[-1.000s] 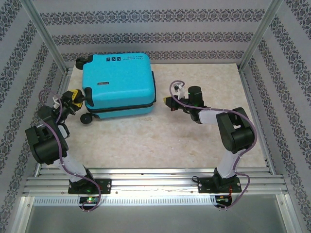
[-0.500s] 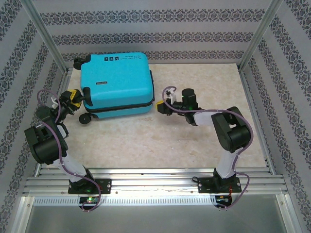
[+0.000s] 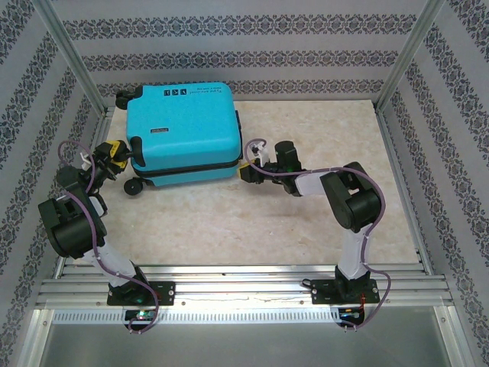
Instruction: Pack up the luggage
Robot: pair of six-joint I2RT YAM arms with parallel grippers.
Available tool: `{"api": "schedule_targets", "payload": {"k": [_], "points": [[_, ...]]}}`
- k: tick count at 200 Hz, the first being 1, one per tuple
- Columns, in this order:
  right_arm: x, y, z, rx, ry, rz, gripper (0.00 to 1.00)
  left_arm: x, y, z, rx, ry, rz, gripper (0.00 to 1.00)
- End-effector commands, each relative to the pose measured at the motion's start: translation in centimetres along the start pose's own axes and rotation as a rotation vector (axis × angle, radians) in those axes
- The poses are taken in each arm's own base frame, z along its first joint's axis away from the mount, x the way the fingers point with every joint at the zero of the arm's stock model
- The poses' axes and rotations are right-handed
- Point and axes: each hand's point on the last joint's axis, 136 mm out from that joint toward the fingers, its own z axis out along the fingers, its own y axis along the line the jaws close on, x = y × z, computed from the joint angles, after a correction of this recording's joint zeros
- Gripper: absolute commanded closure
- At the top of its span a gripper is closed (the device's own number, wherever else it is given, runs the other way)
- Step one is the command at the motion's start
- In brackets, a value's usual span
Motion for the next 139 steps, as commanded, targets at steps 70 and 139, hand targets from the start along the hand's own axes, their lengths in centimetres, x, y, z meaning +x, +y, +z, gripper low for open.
{"api": "schedule_targets", "payload": {"k": [70,139], "points": [[-0.8,-0.1,1.5,-0.031,0.025,-0.021,0.67,-0.2,-5.7,0.2,0.123,-0.007,-0.01,1.0],[-1.9,0.3,2.0,-0.046,-0.008,0.004,0.87,-0.3,-5.1,0.2,0.116,-0.009,-0.017,1.0]]}}
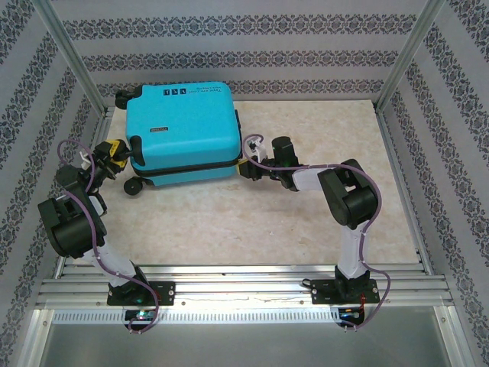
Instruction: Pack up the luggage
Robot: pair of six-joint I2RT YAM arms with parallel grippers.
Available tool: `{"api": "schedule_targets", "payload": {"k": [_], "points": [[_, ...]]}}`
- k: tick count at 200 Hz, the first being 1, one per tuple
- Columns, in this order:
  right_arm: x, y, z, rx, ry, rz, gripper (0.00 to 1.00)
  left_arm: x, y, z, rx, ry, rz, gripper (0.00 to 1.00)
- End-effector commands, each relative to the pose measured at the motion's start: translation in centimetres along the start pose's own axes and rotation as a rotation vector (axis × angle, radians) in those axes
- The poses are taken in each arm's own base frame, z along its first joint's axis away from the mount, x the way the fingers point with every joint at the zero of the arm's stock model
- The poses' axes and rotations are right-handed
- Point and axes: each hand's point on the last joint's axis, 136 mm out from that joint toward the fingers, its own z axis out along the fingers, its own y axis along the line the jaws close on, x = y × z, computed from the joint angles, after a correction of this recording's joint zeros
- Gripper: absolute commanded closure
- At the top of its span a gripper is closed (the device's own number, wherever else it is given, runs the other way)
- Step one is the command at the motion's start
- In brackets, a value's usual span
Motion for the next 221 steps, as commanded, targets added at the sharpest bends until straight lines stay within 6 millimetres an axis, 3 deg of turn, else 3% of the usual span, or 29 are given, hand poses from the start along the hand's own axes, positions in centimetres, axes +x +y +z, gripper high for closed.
{"api": "schedule_targets", "payload": {"k": [1,16,54,60,76,96,142,179,197,221], "points": [[-1.5,1.0,0.9,-0.043,-0.032,-0.026,0.87,-0.2,-4.9,0.1,0.114,-0.013,-0.021,1.0],[-1.7,0.7,0.8,-0.032,-0.039,-0.02,1.0,-0.3,-4.8,0.2,0.112,-0.012,-0.023,1.0],[-1.6,0.7,0.1,-0.007,-0.06,-0.026,1.0,-0.2,-4.8,0.2,0.109,-0.008,-0.006,1.0],[-1.6,0.6,0.0,-0.002,-0.063,-0.024,1.0,-0.1,-4.9,0.1,0.109,-0.006,0.002,0.93],[-1.3,0.6,-0.4,0.007,-0.064,-0.019,1.0,0.3,-5.2,0.1,0.113,-0.001,0.024,0.58],[-0.9,0.7,-0.8,0.022,-0.062,-0.009,1.0,0.7,-5.9,0.1,0.118,0.01,0.052,0.45],[-0.1,1.1,-1.5,0.037,-0.059,0.005,1.0,1.7,-8.3,0.0,0.139,-0.005,0.167,0.41],[-0.6,0.7,-2.2,0.045,-0.064,0.021,1.0,4.2,-10.9,0.7,0.082,-0.004,0.33,0.4],[-0.9,0.6,-2.6,0.037,-0.065,0.024,0.8,5.2,-11.7,0.2,-0.009,-0.046,0.426,0.38],[-1.4,0.3,-3.0,0.042,-0.067,0.022,0.67,6.4,-12.5,-1.0,-0.126,-0.105,0.515,0.34]]}}
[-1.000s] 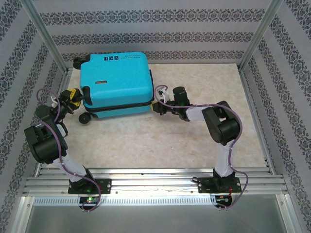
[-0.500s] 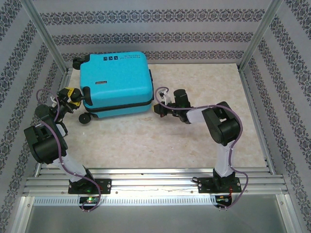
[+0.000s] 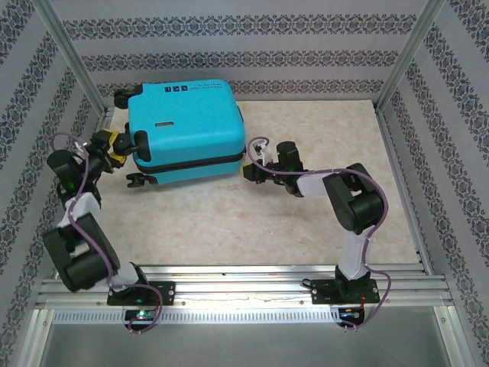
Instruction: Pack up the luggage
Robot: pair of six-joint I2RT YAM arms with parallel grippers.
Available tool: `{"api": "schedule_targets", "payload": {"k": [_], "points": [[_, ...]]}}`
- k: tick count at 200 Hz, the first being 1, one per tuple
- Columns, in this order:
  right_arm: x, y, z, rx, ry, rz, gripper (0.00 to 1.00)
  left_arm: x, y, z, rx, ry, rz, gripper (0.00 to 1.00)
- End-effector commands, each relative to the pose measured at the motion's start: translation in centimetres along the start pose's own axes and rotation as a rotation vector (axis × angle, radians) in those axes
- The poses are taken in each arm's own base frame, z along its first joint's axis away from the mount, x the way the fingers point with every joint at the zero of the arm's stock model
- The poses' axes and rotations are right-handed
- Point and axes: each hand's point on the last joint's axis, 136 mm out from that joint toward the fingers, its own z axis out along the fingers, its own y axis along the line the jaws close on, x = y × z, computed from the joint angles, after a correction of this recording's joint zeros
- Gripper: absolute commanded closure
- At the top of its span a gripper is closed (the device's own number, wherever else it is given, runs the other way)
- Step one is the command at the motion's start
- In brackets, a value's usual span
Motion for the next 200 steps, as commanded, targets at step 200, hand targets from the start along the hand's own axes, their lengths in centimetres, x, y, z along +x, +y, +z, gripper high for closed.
{"api": "schedule_targets", "payload": {"k": [200], "points": [[-14.5,0.3,-4.2,-0.165,-0.23,0.171,0.4,7.9,3.6,2.0,-0.589,0.197,0.729,0.33]]}}
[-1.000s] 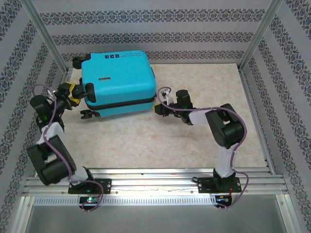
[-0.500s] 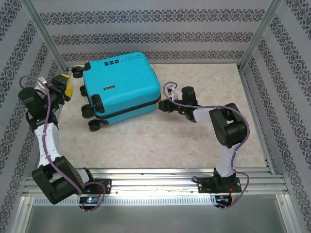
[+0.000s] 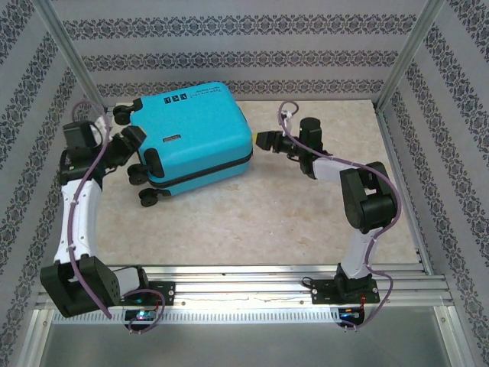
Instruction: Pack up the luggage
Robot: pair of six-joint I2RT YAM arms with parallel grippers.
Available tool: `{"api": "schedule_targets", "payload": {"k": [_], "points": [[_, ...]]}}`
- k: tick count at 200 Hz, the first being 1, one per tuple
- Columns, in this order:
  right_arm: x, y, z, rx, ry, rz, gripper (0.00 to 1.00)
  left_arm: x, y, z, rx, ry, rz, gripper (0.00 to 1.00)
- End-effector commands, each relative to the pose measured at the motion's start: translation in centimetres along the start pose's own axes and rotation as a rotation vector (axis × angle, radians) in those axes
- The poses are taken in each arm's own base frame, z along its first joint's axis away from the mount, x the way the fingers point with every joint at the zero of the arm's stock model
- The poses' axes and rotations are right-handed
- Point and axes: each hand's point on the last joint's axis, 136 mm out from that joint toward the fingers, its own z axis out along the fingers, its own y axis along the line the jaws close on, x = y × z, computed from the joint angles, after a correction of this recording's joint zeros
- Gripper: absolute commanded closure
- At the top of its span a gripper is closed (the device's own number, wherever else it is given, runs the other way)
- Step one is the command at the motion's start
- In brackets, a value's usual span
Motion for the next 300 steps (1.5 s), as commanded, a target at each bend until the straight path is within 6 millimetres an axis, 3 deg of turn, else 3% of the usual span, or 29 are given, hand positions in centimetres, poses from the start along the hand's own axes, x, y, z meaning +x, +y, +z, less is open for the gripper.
{"api": "schedule_targets", "payload": {"k": [1,18,42,78,135,168,211,225,245,276,300], "points": [[-1.9,2.0,1.4,-0.083,0.003,0.002,0.4,1.8,2.2,1.6,-0.129,0.078,0.087,0.33],[-1.8,1.8,2.7,-0.099,0.03,0.009,0.4,2.1,2.7,2.5,-0.147,0.095,0.093,0.34],[-0.2,1.1,4.2,-0.113,0.083,0.034,0.39,2.3,3.3,3.4,-0.153,0.119,0.094,0.34],[2.1,2.2,4.6,-0.17,0.146,0.038,0.4,2.6,4.1,4.3,-0.174,0.138,0.093,0.34],[6.9,8.1,2.1,-0.279,0.209,-0.007,0.46,3.5,3.9,6.0,-0.181,0.177,0.118,0.34],[10.8,12.3,1.0,-0.313,0.251,-0.028,0.48,4.9,2.9,7.4,-0.174,0.226,0.15,0.36],[13.9,16.8,-0.9,-0.316,0.252,-0.067,0.49,7.2,1.7,7.6,-0.193,0.269,0.218,0.37],[14.1,16.0,-1.5,-0.251,0.24,-0.086,0.48,6.9,1.3,6.9,-0.232,0.25,0.264,0.37],[14.8,13.4,-2.1,-0.097,0.247,-0.148,0.49,5.8,-0.5,5.5,-0.281,0.194,0.356,0.37],[16.8,10.2,-3.1,0.05,0.213,-0.22,0.52,4.9,-5.5,3.9,-0.303,0.103,0.535,0.36],[19.5,8.8,-3.2,0.14,0.23,-0.288,0.53,6.4,-9.5,4.2,-0.311,0.094,0.701,0.35]]}}
